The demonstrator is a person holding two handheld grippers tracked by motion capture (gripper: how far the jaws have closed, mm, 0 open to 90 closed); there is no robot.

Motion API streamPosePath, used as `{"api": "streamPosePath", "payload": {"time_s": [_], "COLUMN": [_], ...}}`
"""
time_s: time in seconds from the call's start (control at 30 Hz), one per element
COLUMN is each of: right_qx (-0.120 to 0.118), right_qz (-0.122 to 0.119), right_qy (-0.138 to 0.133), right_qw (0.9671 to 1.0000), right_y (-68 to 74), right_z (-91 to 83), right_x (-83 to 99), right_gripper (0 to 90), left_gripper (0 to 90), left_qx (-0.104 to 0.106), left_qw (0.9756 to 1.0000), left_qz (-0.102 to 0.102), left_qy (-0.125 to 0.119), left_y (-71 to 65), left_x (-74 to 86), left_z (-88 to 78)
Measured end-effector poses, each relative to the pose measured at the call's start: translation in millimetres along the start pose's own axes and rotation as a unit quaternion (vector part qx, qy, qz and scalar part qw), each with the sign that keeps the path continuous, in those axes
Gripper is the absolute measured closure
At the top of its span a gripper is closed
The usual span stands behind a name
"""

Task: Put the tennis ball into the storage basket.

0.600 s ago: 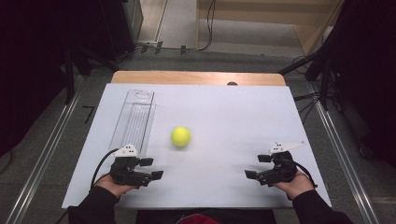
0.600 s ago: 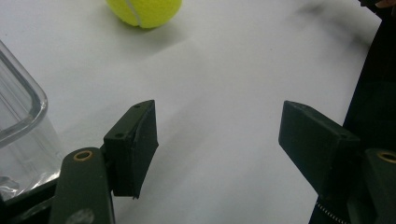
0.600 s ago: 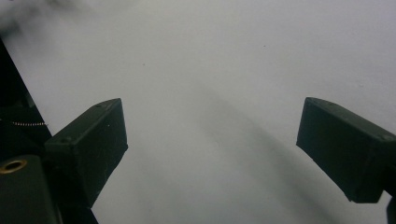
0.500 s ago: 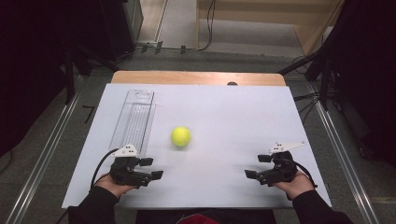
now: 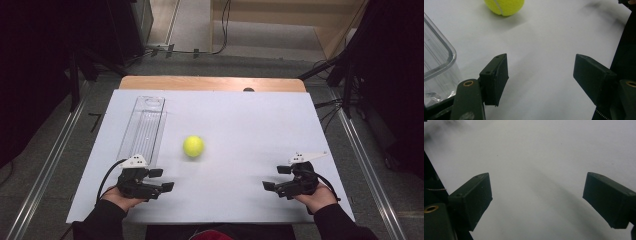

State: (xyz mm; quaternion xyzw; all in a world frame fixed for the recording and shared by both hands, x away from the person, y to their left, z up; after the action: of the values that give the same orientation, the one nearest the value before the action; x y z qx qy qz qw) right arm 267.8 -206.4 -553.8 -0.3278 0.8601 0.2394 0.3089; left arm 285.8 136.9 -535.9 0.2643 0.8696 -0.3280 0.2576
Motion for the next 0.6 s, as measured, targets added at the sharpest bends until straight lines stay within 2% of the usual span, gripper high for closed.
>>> {"api": "streamPosePath", "payload": {"time_s": [0.6], "right_qx": [0.001], "right_qz": [-0.005], "right_qy": [0.001], "right_qw": [1.0000], "right_y": [-0.6], "right_z": [1.1], "right_x": [0.0], "right_gripper": [6.8], "left_gripper": [29.0], "left_qx": [-0.008], "left_qw": [1.0000], "left_qz": [-0.001], "left_qy": [-0.001], "left_y": [3.1], "left_x": [-1.3], "left_z": [-0.7]}}
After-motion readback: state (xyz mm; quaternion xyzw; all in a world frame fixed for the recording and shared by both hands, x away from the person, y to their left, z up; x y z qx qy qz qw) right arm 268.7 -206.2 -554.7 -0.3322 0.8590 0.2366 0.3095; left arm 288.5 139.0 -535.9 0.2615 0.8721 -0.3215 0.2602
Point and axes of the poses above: each handheld gripper's, and its own axes: z roughly forward along the jaws, x roughly out of its underside, y roughly to its left, the point moved 10 cm from there along z, roughly forward along the jaws, and after that the axes turned 11 degrees about -z, right-handed, at the moved point
